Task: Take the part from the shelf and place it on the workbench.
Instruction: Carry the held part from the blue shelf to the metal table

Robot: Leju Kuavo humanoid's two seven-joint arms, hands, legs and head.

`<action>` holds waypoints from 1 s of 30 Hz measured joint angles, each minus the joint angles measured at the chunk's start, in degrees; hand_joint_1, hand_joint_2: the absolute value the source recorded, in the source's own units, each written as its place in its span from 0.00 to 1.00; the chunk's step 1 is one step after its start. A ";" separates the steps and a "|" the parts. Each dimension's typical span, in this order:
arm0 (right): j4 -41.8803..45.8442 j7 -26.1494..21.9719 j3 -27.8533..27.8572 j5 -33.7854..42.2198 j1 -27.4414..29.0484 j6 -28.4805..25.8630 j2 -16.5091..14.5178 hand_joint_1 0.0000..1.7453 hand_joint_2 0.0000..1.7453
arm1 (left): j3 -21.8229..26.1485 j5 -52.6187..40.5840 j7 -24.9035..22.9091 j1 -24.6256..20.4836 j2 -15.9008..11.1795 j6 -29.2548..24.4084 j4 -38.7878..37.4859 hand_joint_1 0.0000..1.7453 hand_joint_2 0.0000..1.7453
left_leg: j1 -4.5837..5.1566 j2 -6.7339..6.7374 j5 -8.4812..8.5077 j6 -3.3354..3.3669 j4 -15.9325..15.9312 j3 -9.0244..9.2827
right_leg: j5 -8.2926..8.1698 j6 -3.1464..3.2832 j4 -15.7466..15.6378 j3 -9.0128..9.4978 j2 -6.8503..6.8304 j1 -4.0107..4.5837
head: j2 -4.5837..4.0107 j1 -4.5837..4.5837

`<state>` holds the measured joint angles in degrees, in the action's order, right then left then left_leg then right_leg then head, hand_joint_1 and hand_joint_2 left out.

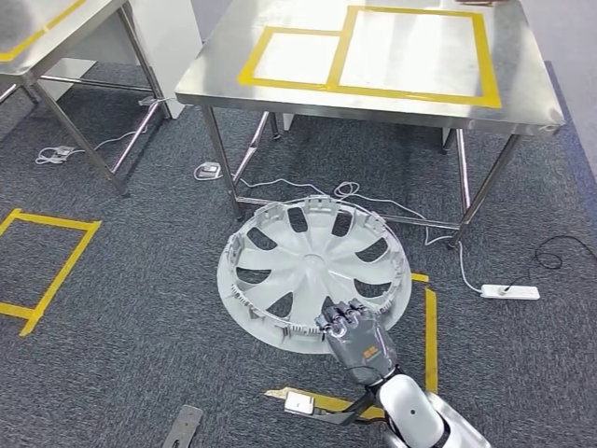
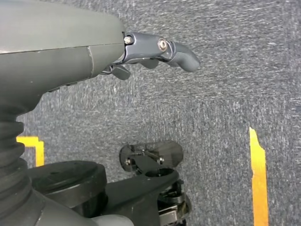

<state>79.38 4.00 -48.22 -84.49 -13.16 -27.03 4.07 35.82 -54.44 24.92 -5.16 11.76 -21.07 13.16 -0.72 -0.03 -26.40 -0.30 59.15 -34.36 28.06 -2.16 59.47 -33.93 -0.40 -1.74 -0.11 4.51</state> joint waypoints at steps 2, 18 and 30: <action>0.00 -0.02 0.00 -0.02 0.02 0.00 0.00 0.88 1.00 | 0.00 -0.01 0.00 -0.05 -0.01 0.00 0.00 0.00 1.00 | -0.15 0.02 -1.77 -0.38 2.41 -0.90 | 0.04 0.69 0.04 0.09 0.08 -0.06 | 0.00 0.06; 0.01 0.06 0.08 0.21 -0.14 -0.04 -0.01 0.88 1.00 | 0.02 0.02 0.04 -0.15 -0.07 0.05 0.00 0.00 1.00 | 0.51 -0.37 0.71 2.47 -1.25 0.06 | 2.97 -0.41 3.41 -1.48 1.00 0.78 | 0.00 0.03; -0.04 -0.05 0.09 -0.32 -0.38 -0.07 0.02 0.88 1.00 | 0.02 0.02 0.20 -0.12 0.11 0.28 0.00 0.00 1.00 | 1.26 0.07 -0.16 1.43 0.32 -0.50 | 0.07 0.73 -0.07 -0.21 0.15 1.03 | 0.00 0.06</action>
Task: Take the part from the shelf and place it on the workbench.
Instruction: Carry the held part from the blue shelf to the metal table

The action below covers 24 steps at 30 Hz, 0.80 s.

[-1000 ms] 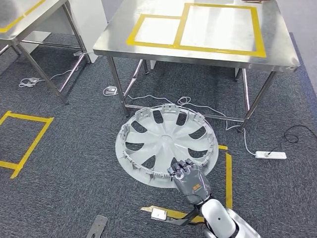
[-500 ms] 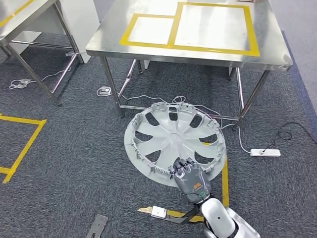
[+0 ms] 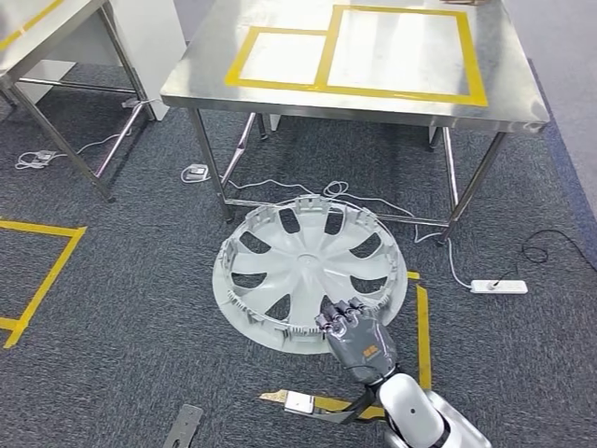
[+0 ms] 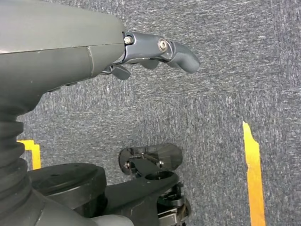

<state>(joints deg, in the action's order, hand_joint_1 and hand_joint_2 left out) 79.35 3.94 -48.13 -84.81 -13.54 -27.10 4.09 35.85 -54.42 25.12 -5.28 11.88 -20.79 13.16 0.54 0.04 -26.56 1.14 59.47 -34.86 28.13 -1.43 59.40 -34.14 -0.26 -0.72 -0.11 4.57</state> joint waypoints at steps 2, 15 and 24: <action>-0.04 0.01 0.00 -0.05 -0.04 0.00 0.00 0.88 1.00 | 0.00 0.00 0.08 -0.01 -0.02 0.00 0.00 0.00 1.00 | -0.10 0.06 -0.98 -0.62 1.25 -0.44 | -0.23 0.56 -0.25 0.11 0.10 -0.21 | 0.00 0.12; -0.08 0.14 0.03 -0.07 -0.11 0.02 0.00 0.88 1.00 | 0.01 0.07 0.40 -0.11 -0.14 0.01 0.00 0.00 1.00 | -0.82 -0.47 -0.02 -0.83 0.07 -0.06 | -0.16 -0.64 -0.57 0.50 1.36 -0.45 | 0.00 0.30; -0.09 0.05 0.04 -0.06 0.06 0.02 0.07 0.88 1.00 | 0.04 0.09 0.48 -0.18 -0.02 0.01 0.00 0.00 1.00 | -0.48 0.21 0.35 1.16 -0.82 0.42 | 4.89 -1.35 13.42 -6.53 0.63 -0.42 | 0.00 -0.10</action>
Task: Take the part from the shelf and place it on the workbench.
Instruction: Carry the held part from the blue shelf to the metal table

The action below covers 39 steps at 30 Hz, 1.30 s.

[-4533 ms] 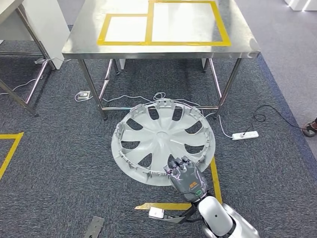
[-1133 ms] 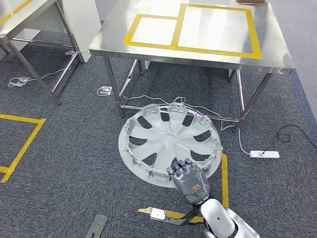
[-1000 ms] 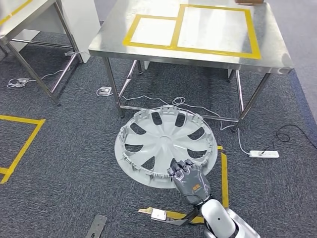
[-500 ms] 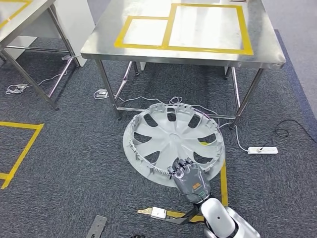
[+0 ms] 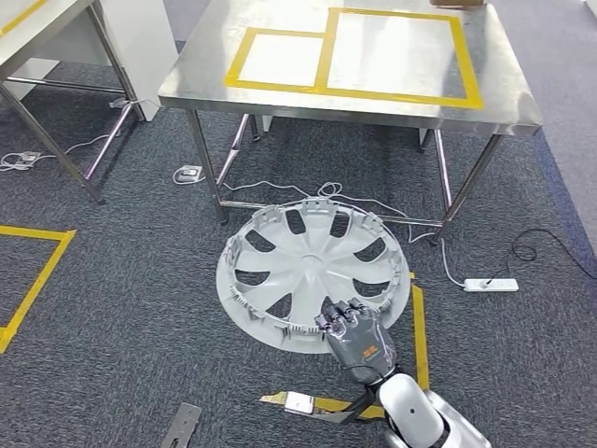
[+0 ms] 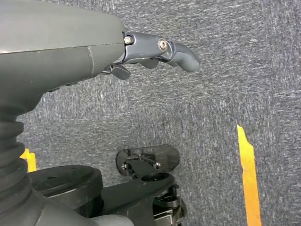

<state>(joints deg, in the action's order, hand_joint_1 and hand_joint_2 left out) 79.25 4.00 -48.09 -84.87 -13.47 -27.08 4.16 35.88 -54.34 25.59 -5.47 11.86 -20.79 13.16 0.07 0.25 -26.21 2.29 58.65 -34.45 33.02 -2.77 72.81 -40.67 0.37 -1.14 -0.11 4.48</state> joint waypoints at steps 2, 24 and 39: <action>0.00 -0.02 0.00 0.00 -0.04 0.00 0.01 0.88 1.00 | -0.01 0.00 0.01 -0.03 0.04 0.00 0.00 0.00 1.00 | 0.22 0.11 -0.15 -0.14 0.14 0.14 | -3.64 0.38 -7.63 3.79 -0.99 0.19 | 0.00 -0.01; 0.16 0.08 0.02 -0.07 -0.14 0.00 0.02 0.88 1.00 | 0.01 0.26 0.22 -0.10 0.06 0.22 0.00 0.00 1.00 | -0.99 -1.58 -0.43 -1.31 0.15 0.54 | -4.85 -0.27 -13.10 5.74 2.45 -0.45 | 0.00 0.19; 0.28 0.24 0.02 -0.91 0.00 0.07 0.19 0.88 1.00 | 0.01 0.25 0.26 0.00 0.18 0.22 0.00 0.00 1.00 | 0.61 2.46 -0.54 0.23 0.26 0.66 | -5.81 1.12 -14.47 6.96 -2.21 0.62 | 0.00 -0.05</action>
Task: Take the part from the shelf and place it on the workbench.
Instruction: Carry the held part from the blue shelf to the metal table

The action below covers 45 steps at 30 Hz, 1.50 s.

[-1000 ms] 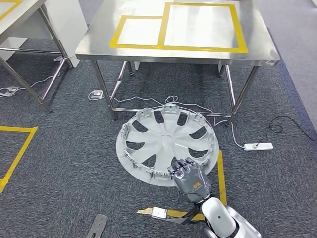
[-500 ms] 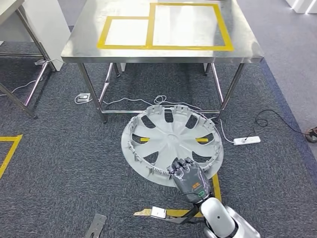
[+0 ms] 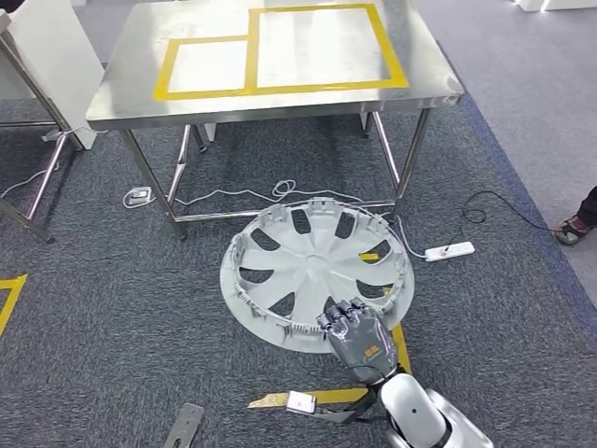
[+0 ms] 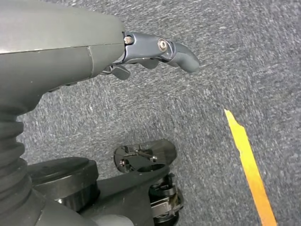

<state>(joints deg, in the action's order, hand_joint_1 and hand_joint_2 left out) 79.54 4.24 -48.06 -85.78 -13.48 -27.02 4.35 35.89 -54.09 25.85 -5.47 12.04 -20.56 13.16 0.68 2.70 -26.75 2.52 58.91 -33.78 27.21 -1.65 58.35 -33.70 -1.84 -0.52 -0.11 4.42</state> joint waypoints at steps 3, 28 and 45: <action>0.00 0.15 0.00 -0.54 -0.06 0.04 0.00 0.88 1.00 | -0.01 -0.07 -0.02 -0.11 -0.06 -0.09 0.00 0.00 1.00 | -0.03 0.03 0.29 -0.02 -0.39 0.18 | 0.02 0.13 0.02 -0.02 0.10 0.08 | 0.00 0.01; -0.02 -0.15 0.00 0.04 -0.32 0.22 0.00 0.88 1.00 | 0.01 -0.22 -0.34 -0.11 -0.31 1.92 0.00 0.00 1.00 | 0.09 0.02 0.56 -1.52 -0.61 0.05 | -0.18 0.47 0.02 -0.16 0.04 -0.14 | 0.00 -0.03; -0.28 -0.73 -0.11 0.62 0.03 0.09 -0.07 0.88 1.00 | 0.01 -0.45 0.44 0.13 -0.66 3.87 0.02 0.00 1.00 | -2.60 -0.27 -3.67 -4.10 -2.23 5.25 | 0.25 -1.19 0.85 -1.03 1.28 -1.64 | 0.00 -0.80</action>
<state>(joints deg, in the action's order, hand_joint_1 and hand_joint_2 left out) 79.25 3.51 -48.18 -85.15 -13.45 -26.92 4.28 35.90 -54.54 26.29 -5.34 11.38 -16.69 13.18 -1.93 2.44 -30.42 -1.58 56.68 -28.53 27.46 -2.84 59.20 -34.73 -0.56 -2.16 -0.11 3.62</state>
